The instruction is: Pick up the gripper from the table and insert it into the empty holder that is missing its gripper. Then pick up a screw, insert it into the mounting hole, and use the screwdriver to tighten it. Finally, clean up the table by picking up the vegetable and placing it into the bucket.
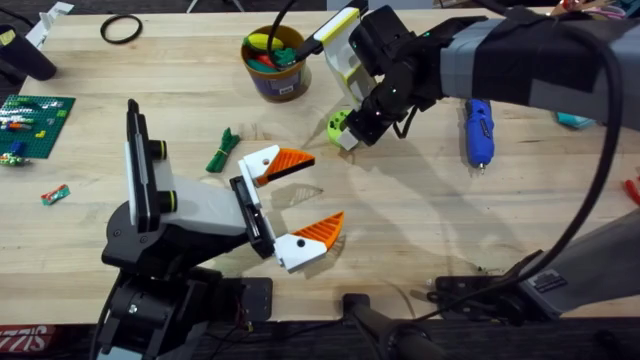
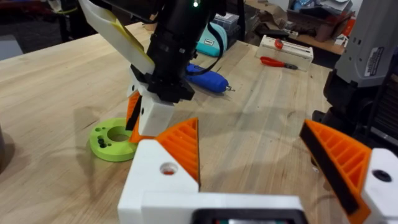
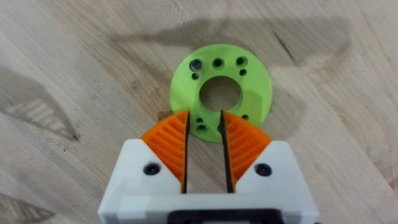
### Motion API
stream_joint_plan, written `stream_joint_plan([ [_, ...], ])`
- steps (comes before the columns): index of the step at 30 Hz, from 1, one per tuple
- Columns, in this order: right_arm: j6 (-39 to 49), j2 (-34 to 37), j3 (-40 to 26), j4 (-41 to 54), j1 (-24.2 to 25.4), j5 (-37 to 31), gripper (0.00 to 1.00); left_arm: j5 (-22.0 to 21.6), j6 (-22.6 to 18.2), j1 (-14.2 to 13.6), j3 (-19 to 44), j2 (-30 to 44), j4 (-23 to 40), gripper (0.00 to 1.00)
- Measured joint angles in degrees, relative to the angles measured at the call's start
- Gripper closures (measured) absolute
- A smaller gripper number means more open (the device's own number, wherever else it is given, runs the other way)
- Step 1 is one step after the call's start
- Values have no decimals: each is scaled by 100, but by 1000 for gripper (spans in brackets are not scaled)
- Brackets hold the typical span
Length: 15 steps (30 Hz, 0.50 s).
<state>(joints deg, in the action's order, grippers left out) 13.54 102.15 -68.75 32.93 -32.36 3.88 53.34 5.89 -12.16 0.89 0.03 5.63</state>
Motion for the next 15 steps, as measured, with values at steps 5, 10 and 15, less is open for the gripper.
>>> stream_joint_plan([
  [5, -2, 0, 0, 125, 2, 2, 688, 0, 15, 0, 0, 0, 0, 13],
  [10, -2, 0, 0, 99, 2, 46, 688, 0, 15, 0, 0, 2, 0, 13],
  [15, -2, 0, 0, 53, 0, 48, 688, 0, 17, 0, 0, 2, -2, 13],
])
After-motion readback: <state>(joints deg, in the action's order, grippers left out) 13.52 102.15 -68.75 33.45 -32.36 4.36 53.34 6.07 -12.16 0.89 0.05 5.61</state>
